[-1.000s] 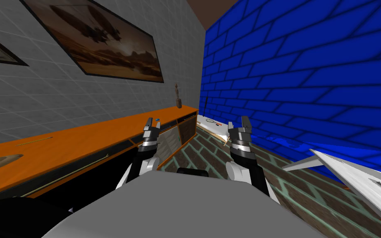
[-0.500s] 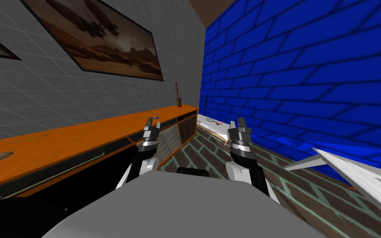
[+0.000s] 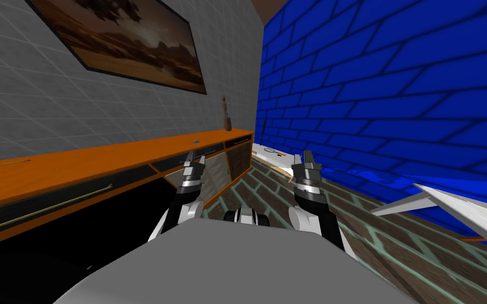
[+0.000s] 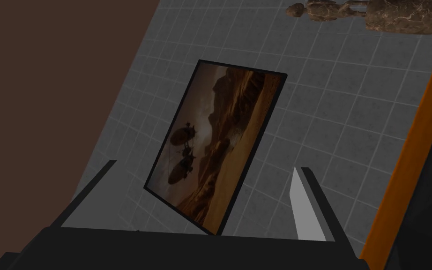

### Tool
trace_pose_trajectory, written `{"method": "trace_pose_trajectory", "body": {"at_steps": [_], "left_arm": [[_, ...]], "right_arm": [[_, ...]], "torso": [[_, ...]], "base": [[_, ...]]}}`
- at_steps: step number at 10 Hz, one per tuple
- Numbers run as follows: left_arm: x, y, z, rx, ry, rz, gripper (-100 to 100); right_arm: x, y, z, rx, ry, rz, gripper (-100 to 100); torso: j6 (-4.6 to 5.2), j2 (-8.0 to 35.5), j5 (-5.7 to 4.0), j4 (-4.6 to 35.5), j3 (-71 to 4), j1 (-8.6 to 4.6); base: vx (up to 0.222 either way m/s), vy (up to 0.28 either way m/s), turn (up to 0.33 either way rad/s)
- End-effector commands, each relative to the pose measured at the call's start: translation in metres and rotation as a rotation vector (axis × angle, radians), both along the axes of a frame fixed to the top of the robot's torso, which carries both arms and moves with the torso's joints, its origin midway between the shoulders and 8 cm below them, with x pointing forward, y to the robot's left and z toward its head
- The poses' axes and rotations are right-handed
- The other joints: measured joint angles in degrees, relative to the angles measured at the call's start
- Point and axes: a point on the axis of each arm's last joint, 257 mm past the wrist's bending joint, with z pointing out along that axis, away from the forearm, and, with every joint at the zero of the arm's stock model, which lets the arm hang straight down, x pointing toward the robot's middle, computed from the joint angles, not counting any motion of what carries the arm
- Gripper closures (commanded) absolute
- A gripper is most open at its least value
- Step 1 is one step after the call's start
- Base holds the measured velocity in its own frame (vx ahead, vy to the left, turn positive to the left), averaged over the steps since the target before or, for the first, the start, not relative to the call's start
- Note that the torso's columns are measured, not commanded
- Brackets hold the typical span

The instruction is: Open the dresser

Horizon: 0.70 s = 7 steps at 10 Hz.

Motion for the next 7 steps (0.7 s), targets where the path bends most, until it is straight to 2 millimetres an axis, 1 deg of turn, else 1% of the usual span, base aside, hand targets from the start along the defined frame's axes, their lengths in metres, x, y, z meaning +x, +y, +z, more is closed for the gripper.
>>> {"method": "trace_pose_trajectory", "body": {"at_steps": [1,2,7], "left_arm": [[0.006,-0.002,-0.005,0.036,0.044,-0.017,-100],[0.007,-0.002,-0.006,0.042,0.059,-0.019,-100],[0.017,0.001,-0.020,0.049,0.149,-0.016,-100]], "right_arm": [[0.000,0.000,0.000,0.000,0.001,0.000,0],[0.000,0.000,0.000,0.000,0.001,0.000,0],[0.000,0.000,0.000,0.000,0.001,0.000,0]], "torso": [[0.00,1.76,0.00,1.85,-4.04,0.00],[0.00,2.25,-0.01,2.39,-5.21,-0.05],[0.00,2.68,0.03,2.69,-5.38,0.08]], "base": [[0.095,-0.020,-0.029],[0.085,-0.030,-0.016],[0.108,-0.022,-0.026]]}}
